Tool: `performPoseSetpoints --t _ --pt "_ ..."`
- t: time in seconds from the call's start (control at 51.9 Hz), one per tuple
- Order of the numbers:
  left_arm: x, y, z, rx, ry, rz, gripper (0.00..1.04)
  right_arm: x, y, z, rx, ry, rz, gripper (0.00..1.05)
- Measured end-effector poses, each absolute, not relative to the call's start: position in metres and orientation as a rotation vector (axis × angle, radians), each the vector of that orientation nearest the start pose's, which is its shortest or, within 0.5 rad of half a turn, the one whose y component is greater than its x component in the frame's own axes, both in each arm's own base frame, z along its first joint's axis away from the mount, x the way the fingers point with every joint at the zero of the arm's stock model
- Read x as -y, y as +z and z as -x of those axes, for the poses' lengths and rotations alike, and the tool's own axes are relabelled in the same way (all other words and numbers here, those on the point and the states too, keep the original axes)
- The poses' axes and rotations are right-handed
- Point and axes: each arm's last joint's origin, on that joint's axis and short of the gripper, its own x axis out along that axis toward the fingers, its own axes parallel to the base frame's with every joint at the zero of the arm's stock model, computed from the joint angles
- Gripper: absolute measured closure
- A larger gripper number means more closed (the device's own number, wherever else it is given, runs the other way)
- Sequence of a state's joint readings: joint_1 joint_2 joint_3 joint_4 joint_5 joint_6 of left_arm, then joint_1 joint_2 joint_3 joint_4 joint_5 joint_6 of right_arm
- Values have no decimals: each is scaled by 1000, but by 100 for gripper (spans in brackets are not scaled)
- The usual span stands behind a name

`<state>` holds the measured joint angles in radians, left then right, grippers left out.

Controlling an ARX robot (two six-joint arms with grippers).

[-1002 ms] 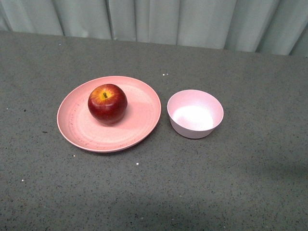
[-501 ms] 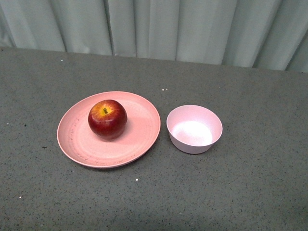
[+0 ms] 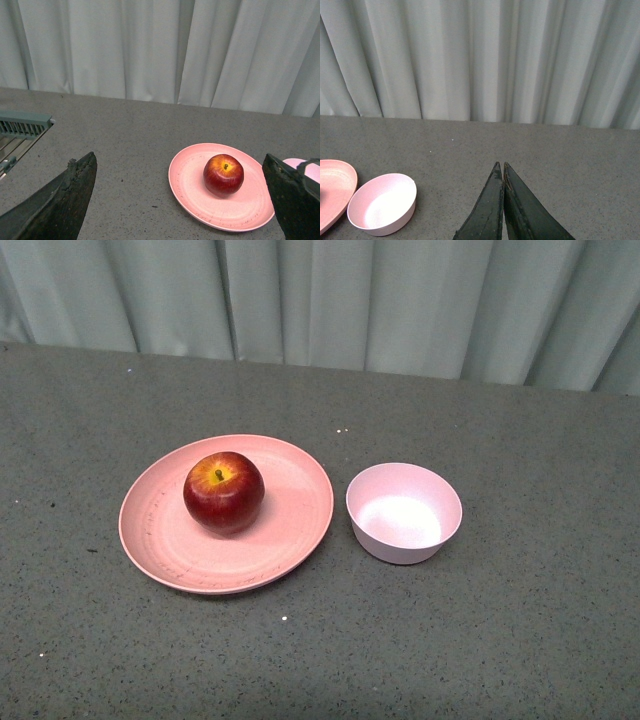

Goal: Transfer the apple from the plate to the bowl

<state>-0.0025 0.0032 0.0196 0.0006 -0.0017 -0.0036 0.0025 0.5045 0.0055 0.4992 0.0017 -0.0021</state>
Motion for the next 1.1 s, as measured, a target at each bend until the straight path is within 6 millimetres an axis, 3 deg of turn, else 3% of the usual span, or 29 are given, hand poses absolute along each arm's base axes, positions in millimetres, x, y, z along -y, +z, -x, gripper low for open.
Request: performPoseSetpoints --t 1.099 --pt "0 170 -97 17 -1 4 7 0 165 -98 2 2 2 104"
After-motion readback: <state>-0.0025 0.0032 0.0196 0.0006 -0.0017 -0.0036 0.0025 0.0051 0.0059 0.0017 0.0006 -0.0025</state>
